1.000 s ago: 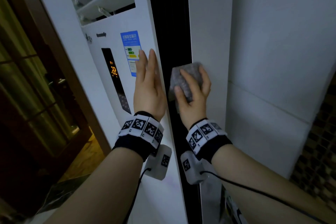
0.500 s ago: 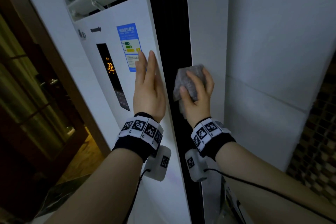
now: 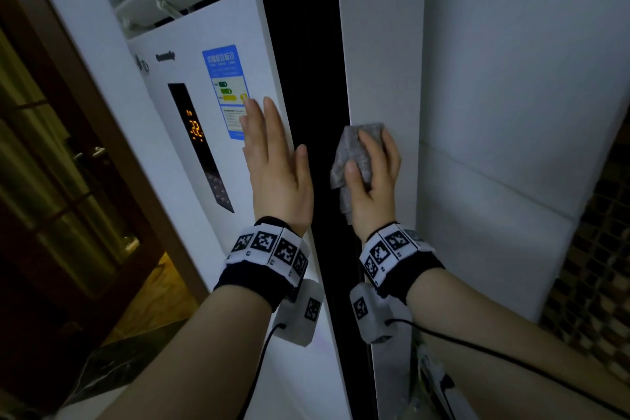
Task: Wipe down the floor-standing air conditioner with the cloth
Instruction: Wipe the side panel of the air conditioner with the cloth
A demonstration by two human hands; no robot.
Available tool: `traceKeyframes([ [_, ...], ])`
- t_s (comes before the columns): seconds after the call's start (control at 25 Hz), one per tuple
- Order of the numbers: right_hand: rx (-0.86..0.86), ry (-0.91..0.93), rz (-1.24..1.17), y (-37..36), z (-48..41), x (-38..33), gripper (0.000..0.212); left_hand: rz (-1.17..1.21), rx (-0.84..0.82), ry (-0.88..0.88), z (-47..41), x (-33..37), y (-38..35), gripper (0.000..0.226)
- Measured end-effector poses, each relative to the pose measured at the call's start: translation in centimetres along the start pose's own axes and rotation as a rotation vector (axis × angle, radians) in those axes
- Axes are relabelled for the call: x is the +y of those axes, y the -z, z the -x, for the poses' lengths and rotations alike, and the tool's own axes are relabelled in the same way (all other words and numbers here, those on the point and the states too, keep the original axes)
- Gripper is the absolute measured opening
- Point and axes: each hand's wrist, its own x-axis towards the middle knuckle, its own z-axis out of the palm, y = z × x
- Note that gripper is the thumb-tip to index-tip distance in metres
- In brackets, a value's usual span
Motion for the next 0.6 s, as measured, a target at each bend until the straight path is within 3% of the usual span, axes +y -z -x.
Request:
traceKeyframes([
  [0.2,0.107,-0.19,-0.039,1.3,-2.7,0.6,0.037,-0.026,0.068,-0.063,-1.1,1.4,-1.0,0.061],
  [0.36,-0.018,-0.079,0.085,2.1,-2.1,1.5,0.04,-0.081,0.112,-0.064,-1.5,2.7,-2.1,0.063],
  [0.48,0.05,-0.18,0.125,2.8,-4.2,1.9,0.042,-0.152,0.137,-0.035,-1.5,3.1,-2.5,0.063],
  [0.6,-0.02,-0.137,0.143,3.0,-3.7,2.3,0.043,-0.211,0.162,-0.004,-1.4,3.5,-2.7,0.064],
])
